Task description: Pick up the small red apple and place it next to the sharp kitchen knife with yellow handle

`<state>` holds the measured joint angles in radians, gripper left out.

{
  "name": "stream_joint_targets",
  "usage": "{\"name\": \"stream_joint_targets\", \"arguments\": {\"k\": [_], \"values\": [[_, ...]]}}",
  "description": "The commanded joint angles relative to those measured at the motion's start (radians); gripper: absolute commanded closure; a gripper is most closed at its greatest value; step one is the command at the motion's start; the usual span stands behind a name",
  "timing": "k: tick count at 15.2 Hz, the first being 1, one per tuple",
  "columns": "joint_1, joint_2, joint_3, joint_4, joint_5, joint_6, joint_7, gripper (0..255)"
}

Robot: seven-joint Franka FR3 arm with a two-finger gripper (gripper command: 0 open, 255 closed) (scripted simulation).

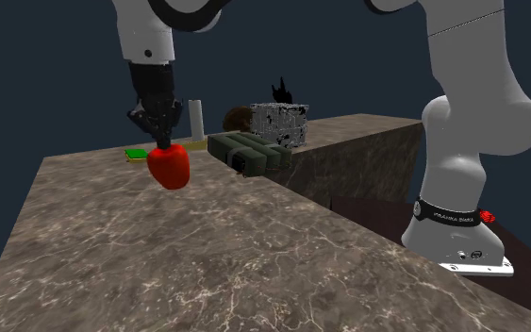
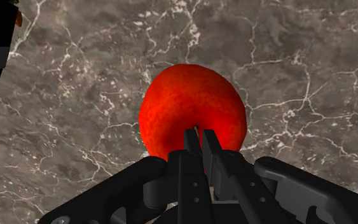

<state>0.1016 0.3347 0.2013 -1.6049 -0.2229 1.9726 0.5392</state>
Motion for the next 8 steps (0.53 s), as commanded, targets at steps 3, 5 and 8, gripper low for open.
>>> {"name": "stream_joint_targets", "arguments": {"k": [3, 5, 8], "values": [[0.000, -0.011, 0.002, 0.038, 0.006, -0.048, -0.009, 255], [0.001, -0.014, 0.003, 0.060, 0.008, -0.073, -0.013, 255], [0.002, -0.017, 0.004, 0.095, 0.011, -0.111, -0.020, 255]]}}
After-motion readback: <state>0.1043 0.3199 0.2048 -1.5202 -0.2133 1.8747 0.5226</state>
